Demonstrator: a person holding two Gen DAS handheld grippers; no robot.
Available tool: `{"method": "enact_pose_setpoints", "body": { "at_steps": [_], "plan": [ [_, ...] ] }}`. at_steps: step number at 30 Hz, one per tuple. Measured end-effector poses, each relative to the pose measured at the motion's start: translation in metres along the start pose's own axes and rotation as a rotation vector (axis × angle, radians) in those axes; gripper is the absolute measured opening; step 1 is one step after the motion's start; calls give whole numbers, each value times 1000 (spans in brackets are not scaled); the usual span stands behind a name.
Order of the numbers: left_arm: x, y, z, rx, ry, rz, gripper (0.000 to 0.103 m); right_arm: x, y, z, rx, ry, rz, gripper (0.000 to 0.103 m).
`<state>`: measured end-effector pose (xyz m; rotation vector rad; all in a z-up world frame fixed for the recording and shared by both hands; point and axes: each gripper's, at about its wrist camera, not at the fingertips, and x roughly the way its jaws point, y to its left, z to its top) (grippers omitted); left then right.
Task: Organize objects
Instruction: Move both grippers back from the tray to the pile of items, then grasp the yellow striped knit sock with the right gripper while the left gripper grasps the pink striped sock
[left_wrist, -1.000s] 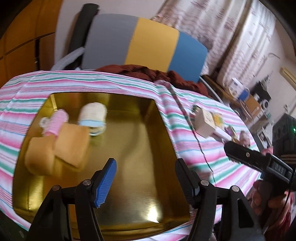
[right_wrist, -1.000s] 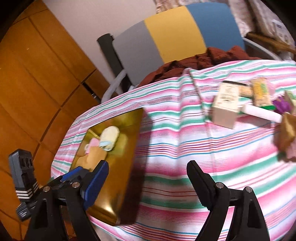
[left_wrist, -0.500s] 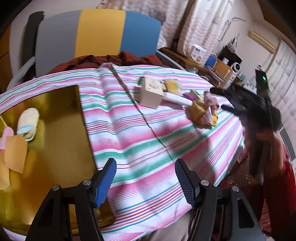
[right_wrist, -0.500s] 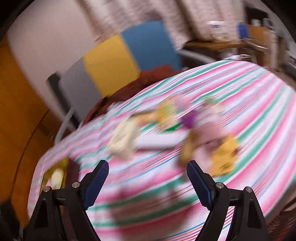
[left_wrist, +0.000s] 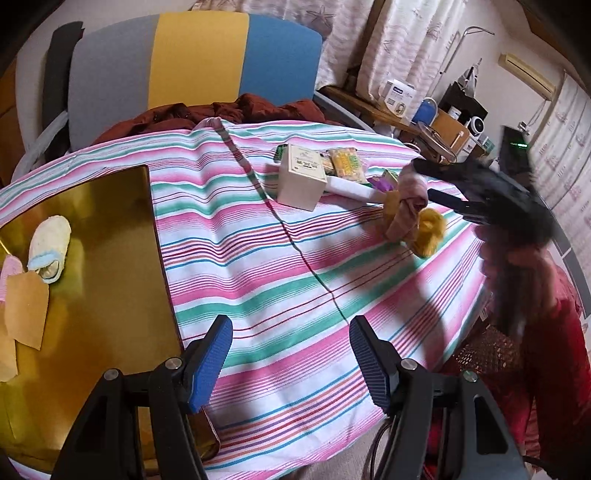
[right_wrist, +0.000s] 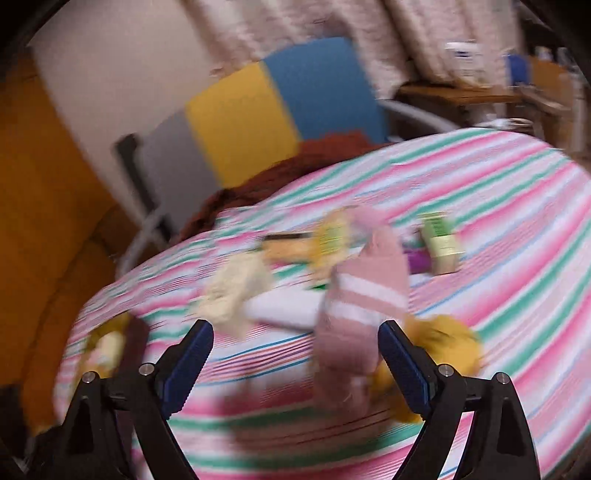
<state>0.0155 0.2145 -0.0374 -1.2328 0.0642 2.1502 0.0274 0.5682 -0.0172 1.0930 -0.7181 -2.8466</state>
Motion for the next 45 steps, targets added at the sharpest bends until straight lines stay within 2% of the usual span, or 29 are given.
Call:
{"method": "enact_pose_setpoints", "body": {
  "at_steps": [2,4,5,7,10,14,19,23,27,32,35,38,42,45],
  "plan": [
    [4,0,0,-3,8,-4,67,-9,9,-3,-4,-12,75,93],
    [5,-1,0,-1,13,-9,67,-24,10,-5,11,-57,68,95],
    [6,-3,0,2,15,-10,67,-28,10,-5,20,-78,44,96],
    [7,-5,-1,10,17,-14,67,-39,-1,-4,47,-133,-62,96],
    [7,-8,-1,20,17,-14,67,-37,-25,-4,126,-116,-217,96],
    [9,-7,0,17,20,-11,67,-32,-48,-15,230,-82,-249,92],
    [16,-11,4,23,27,-15,67,-17,-56,-16,230,7,-354,81],
    [24,-21,12,53,30,-20,67,-3,-79,-13,268,81,-373,74],
    [38,-35,24,81,38,-41,67,14,-92,-14,297,142,-361,72],
    [63,-57,40,115,41,-102,67,20,-94,-20,290,187,-375,50],
    [84,-71,48,116,47,-153,67,10,-94,-21,311,151,-383,47],
    [105,-84,55,110,71,-169,67,-2,-100,-21,350,106,-409,47],
    [132,-102,67,148,81,-142,67,-9,-115,-22,439,86,-381,47],
    [150,-114,73,218,75,-87,67,-8,-118,-21,455,79,-371,47]
  ]
}}
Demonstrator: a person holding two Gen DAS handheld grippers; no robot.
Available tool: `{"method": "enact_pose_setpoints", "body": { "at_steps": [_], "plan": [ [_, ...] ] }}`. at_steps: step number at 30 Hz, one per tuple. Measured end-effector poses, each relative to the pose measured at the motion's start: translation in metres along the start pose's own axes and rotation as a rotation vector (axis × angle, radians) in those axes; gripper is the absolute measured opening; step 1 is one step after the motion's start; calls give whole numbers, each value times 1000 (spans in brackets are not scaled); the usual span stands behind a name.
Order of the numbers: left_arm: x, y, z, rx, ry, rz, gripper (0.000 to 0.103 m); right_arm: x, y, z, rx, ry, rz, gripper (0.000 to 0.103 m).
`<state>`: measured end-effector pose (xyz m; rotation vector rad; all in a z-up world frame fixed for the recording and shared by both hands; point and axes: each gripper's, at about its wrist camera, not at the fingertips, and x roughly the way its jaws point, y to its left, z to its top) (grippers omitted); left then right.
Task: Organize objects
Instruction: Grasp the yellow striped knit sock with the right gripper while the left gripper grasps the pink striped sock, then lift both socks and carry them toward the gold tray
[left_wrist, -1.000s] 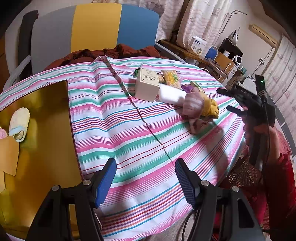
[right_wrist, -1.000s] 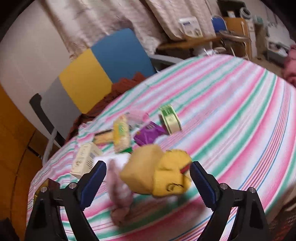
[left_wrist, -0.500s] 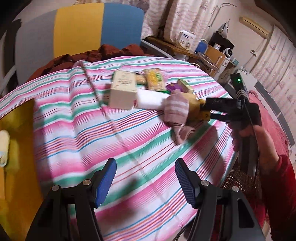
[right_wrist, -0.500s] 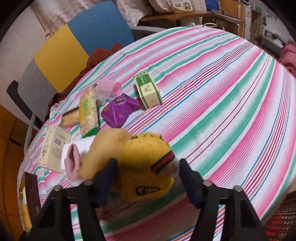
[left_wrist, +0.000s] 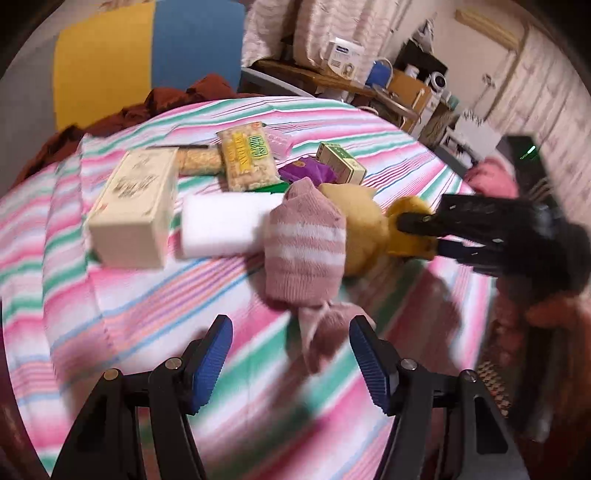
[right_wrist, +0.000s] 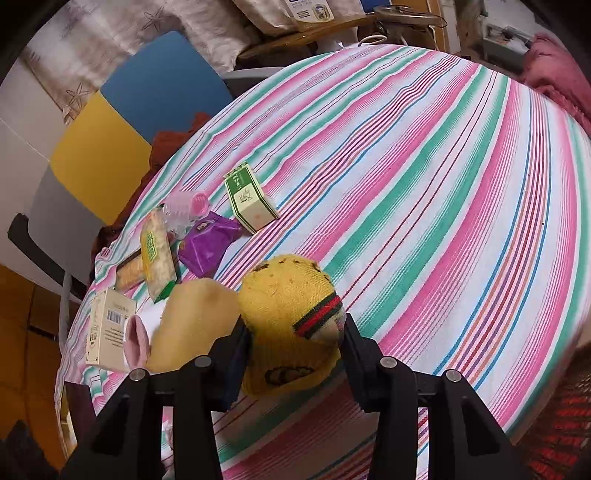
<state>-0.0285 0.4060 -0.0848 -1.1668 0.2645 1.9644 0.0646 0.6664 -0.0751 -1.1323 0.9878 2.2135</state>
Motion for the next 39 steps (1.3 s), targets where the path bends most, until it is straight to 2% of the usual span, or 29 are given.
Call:
{"method": "enact_pose_setpoints", "body": {
  "at_steps": [2,6,7,8,9,12,14,20,27,32,39],
  "plan": [
    [10,-3,8,20,2,16,67,-1,3,1,-12,-7,4,47],
    [23,-5,20,13,-11,2,64,-2,8,0,-37,-11,4,47],
    [27,-6,21,17,-11,-2,60,-2,9,0,-38,-10,6,47],
    [30,-7,22,28,-8,-5,51,0,9,0,-38,-9,9,47],
    [33,-8,21,45,-5,1,46,0,10,0,-39,-7,10,47],
    [33,-8,12,106,-50,18,43,1,10,0,-37,-8,23,47],
    [29,-5,5,110,-68,14,41,0,11,0,-39,-15,37,47],
    [12,7,-11,69,-109,52,40,-7,18,0,-72,-45,61,47],
    [-2,19,-30,41,-133,55,39,-13,25,-1,-105,-76,72,47],
    [-17,18,-46,25,-148,86,38,-16,34,-2,-152,-107,28,47],
    [-40,14,-63,13,-165,45,36,-20,46,-5,-241,-145,-42,47]
  ]
}}
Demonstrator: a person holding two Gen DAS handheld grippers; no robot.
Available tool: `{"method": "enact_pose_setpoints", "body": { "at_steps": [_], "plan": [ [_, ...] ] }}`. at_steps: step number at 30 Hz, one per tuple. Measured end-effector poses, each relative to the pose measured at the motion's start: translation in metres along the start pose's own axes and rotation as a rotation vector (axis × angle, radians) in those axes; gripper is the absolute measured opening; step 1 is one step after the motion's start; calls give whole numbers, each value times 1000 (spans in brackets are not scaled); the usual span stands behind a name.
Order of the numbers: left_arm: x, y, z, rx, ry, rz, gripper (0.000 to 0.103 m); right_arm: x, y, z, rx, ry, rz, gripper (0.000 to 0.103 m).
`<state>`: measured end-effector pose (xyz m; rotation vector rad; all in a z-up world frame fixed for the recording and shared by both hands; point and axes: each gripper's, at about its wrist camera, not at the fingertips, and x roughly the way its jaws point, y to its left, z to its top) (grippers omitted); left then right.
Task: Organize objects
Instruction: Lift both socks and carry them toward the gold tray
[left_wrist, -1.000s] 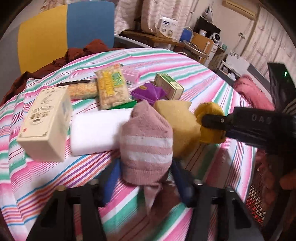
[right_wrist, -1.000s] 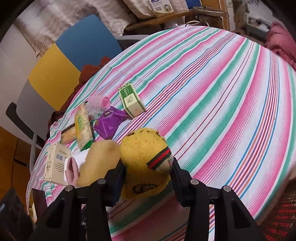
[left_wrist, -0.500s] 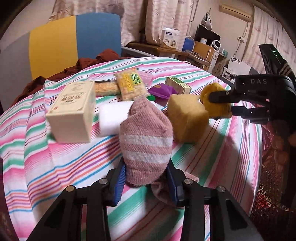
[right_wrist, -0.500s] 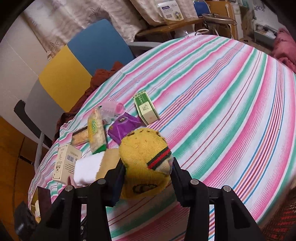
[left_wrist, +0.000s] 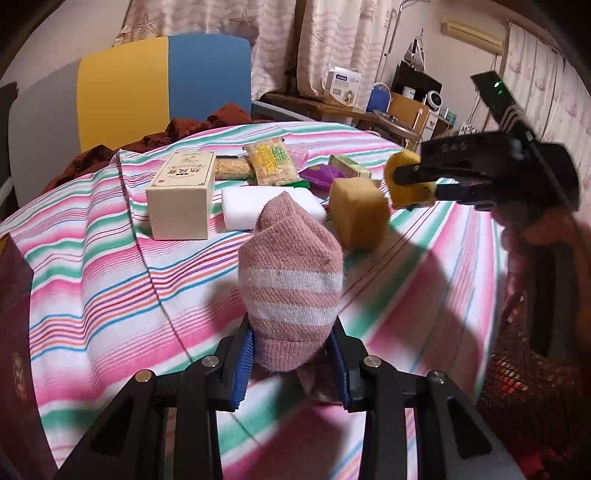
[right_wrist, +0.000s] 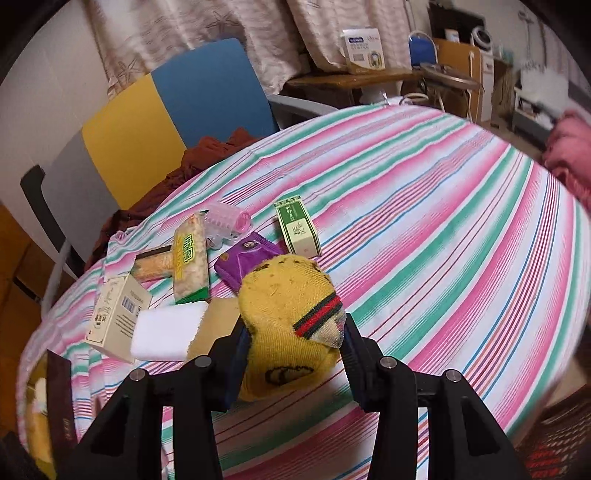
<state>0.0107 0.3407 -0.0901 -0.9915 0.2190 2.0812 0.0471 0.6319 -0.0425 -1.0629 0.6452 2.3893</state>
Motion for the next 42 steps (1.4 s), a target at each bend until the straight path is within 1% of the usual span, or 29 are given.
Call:
{"method": "enact_pose_setpoints", "body": {
  "at_steps": [5,10,14,19,23,28,31,36,39,42],
  "plan": [
    [-16,3,2,-18,-25,-16,36,-8,11,-1,-60,-42,-41,47],
    [-35,9,0,-29,-56,-21,36,-14,20,0,-111,-79,-45,47],
    [-52,15,-5,-38,-78,-21,36,-16,26,0,-134,-91,-29,47],
    [-73,28,-10,-59,-100,-8,36,-18,33,-2,-163,-106,-22,47],
    [-92,39,-15,-73,-131,11,36,-21,34,-3,-164,-114,-21,47],
    [-114,54,-21,-103,-163,37,36,-33,36,-3,-170,-172,-21,47],
    [-125,67,-27,-135,-176,51,36,-41,50,-7,-233,-216,-20,47],
    [-144,92,-39,-187,-188,100,36,-50,89,-22,-387,-250,46,47],
    [-154,107,-48,-225,-194,125,36,-55,115,-35,-459,-235,115,47],
    [-163,122,-57,-265,-196,151,36,-67,142,-48,-491,-228,198,47]
  ]
}}
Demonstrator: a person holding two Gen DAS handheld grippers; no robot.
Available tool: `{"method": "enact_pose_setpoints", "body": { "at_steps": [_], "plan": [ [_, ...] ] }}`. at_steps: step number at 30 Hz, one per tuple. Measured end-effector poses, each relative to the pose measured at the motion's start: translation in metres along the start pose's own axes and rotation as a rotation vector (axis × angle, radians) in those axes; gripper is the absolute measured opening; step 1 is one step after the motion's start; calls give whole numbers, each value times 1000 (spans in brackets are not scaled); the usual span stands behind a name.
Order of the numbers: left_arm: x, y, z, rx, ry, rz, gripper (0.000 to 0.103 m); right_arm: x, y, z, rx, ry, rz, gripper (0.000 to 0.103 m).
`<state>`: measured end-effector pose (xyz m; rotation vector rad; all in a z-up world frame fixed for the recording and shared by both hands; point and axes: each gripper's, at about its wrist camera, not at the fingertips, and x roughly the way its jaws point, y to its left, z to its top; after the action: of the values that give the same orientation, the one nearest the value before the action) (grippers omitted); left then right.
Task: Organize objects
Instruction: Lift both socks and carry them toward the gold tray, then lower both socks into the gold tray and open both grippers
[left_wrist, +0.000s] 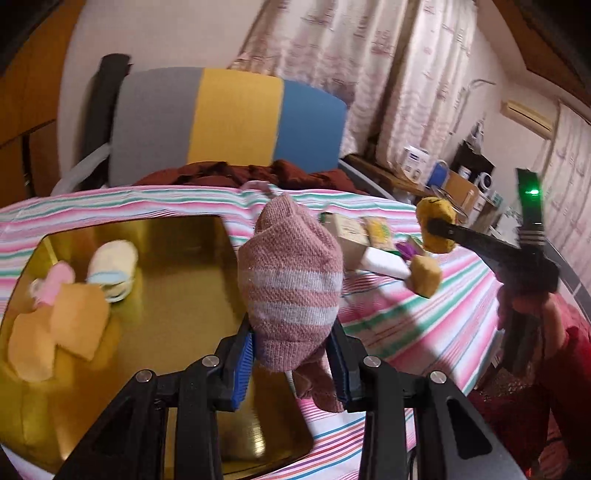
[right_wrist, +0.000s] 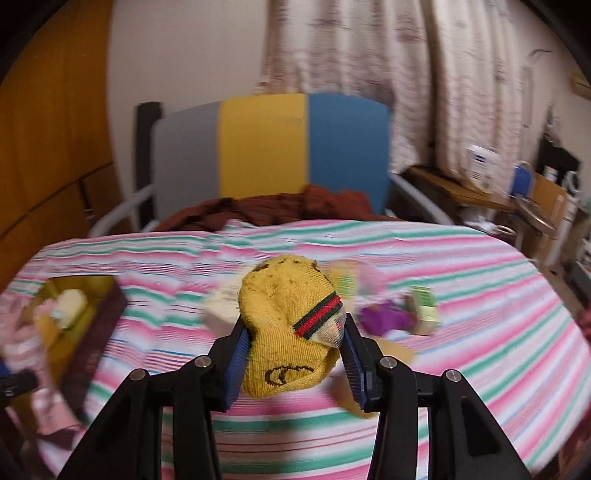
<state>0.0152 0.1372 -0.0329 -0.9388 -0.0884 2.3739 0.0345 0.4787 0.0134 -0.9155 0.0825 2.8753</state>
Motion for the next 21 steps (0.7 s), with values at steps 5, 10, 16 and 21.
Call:
{"method": "enact_pose_setpoints", "body": {
  "at_steps": [5,10,16,21],
  "plan": [
    [-8,32,-7,-50,22,47,36,-5,68,2,-31,16,169,47],
    [-21,69,-17,-106,47,97,36,-6,142,-7,-90,75,344,47],
    [-34,105,-28,-145,117,160,36,-3,211,-18,-125,125,477,47],
    [-44,132,-39,-197,146,216,36,5,251,-30,-148,187,533,48]
  ]
}}
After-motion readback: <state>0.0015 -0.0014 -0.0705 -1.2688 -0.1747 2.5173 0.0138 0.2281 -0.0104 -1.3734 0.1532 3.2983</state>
